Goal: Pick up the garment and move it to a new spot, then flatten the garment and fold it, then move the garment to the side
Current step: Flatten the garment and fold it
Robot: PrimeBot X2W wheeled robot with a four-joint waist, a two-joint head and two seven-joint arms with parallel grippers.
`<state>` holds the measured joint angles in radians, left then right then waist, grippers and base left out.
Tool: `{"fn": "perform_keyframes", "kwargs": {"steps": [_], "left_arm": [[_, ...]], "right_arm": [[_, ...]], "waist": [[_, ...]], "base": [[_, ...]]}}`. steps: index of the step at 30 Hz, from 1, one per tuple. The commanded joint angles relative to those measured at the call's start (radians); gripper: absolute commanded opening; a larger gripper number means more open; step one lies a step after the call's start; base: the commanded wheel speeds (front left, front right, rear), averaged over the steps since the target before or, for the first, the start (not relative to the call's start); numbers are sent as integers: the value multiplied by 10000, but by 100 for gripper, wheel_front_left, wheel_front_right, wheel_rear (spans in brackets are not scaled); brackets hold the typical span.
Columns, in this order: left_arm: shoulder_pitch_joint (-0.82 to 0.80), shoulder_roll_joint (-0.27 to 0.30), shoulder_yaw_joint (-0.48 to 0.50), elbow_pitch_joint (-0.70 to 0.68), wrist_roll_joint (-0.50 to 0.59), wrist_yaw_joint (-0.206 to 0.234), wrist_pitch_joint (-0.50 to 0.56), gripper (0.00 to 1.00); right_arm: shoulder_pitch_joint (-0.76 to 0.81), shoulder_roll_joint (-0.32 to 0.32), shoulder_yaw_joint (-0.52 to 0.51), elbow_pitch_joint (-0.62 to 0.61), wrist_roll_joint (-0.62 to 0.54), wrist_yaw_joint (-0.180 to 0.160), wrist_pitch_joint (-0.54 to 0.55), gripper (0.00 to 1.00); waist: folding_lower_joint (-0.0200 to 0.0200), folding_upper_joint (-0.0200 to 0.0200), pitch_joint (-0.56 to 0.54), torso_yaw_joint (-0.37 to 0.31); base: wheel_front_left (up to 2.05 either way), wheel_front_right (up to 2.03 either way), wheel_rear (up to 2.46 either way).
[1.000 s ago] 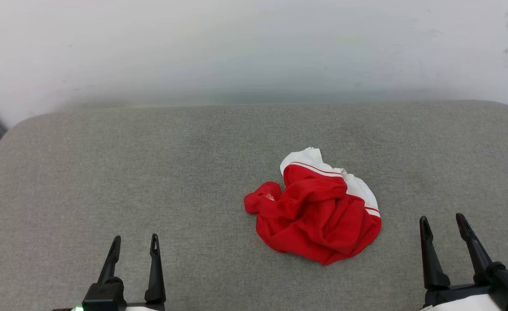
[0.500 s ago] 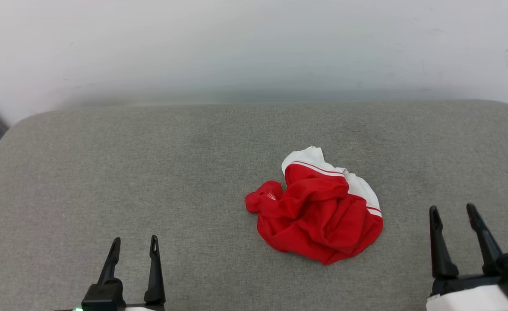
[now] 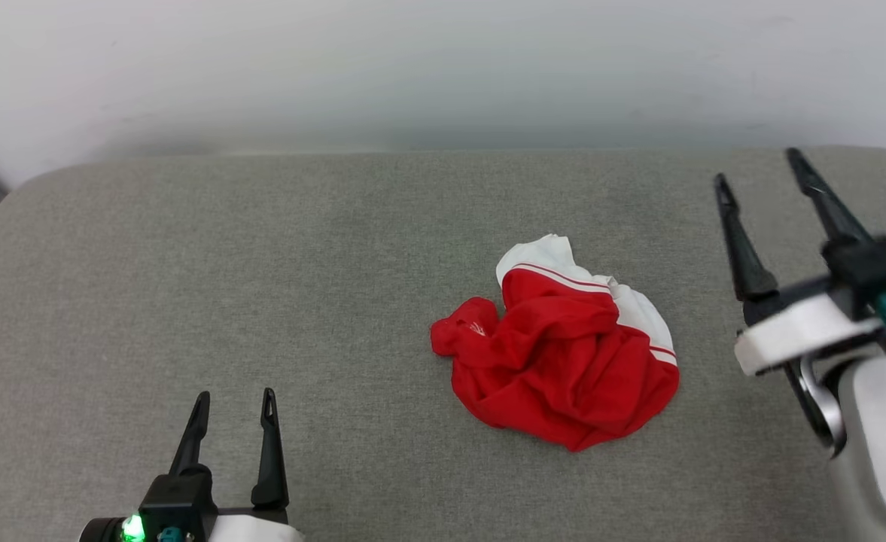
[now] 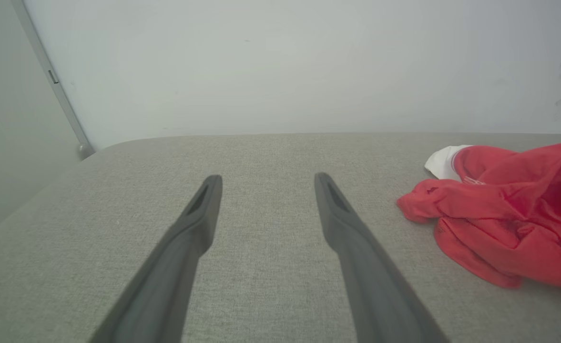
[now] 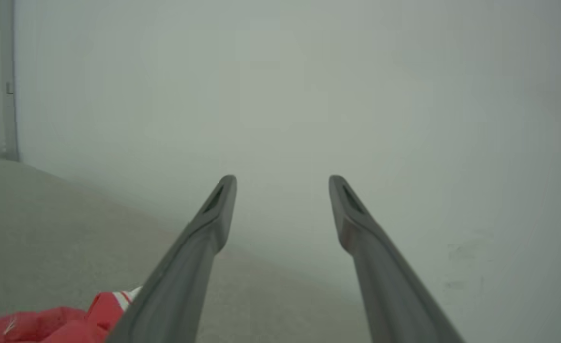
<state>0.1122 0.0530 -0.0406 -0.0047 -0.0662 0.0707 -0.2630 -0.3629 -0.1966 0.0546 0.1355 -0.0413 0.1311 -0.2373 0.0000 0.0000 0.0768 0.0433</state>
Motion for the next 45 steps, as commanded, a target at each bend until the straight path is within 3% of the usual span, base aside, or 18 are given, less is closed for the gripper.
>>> {"fn": "perform_keyframes", "kwargs": {"steps": [1, 5, 9, 11, 12, 16, 21, 31, 32, 33, 40, 45], "left_arm": [[-181, -16, -2, 16, -37, -17, -28, 100], [-285, -27, -13, 15, -68, -38, -26, 100], [-487, -31, -108, -93, -166, 31, -26, 100], [-587, -32, -177, -145, -224, 94, -26, 100], [-587, -32, -177, -145, -224, 94, -26, 100], [-892, -34, -426, -287, -331, 186, -26, 100], [-1278, -34, -715, -356, -449, 311, -26, 100], [-1575, -30, -960, -199, -601, 479, -26, 100], [-1542, -32, -950, -175, -616, 499, -26, 100], [-1515, -32, -945, -152, -622, 485, -26, 100], [-1218, -32, -902, -89, -527, 528, -26, 100], [-929, -34, -848, -180, -519, 600, -26, 100]], "right_arm": [[-776, -576, 644, 616, 369, -8, 849, 100], [-2023, -2033, 2816, 1559, 1816, -7, 3637, 100], [-3146, -3613, 5304, 1742, 3733, -8, 6644, 100], [-3642, -4020, 6253, 1605, 4970, -7, 7898, 100], [-3642, -4020, 6253, 1605, 4970, -7, 7898, 100], [-4523, -4648, 7435, 1684, 6847, -7, 9677, 100], [-5362, -4623, 8388, 2419, 7717, -7, 10459, 100], [-4697, -3794, 9820, 4289, 8557, -2, 9656, 100], [-4675, -3790, 9894, 4349, 8577, -1, 9350, 37], [-4696, -3819, 9916, 4387, 8605, -1, 9047, 0], [-5110, -4633, 9565, 3878, 8789, -8, 6732, 0], [-4095, -5626, 9285, 3157, 9170, -8, 6064, 0]], "waist": [[0, 0, 86, 62], [0, 0, 295, 186], [0, 0, 638, 335], [0, 0, 875, 403], [0, 0, 875, 403], [0, 0, 1404, 632], [0, 0, 2059, 934], [0, 0, 2387, 1145], [0, 0, 2327, 1114], [0, 0, 2247, 1075], [0, 0, 1478, 752], [0, 0, 1102, 555]], "base": [[0, 0, 0], [0, 0, 0], [0, 0, 0], [0, 0, 0], [0, 0, 0], [0, 0, 0], [0, 0, 0], [0, 0, 0], [0, 0, 0], [0, 0, 0], [0, 0, 0], [0, 0, 0]]}}
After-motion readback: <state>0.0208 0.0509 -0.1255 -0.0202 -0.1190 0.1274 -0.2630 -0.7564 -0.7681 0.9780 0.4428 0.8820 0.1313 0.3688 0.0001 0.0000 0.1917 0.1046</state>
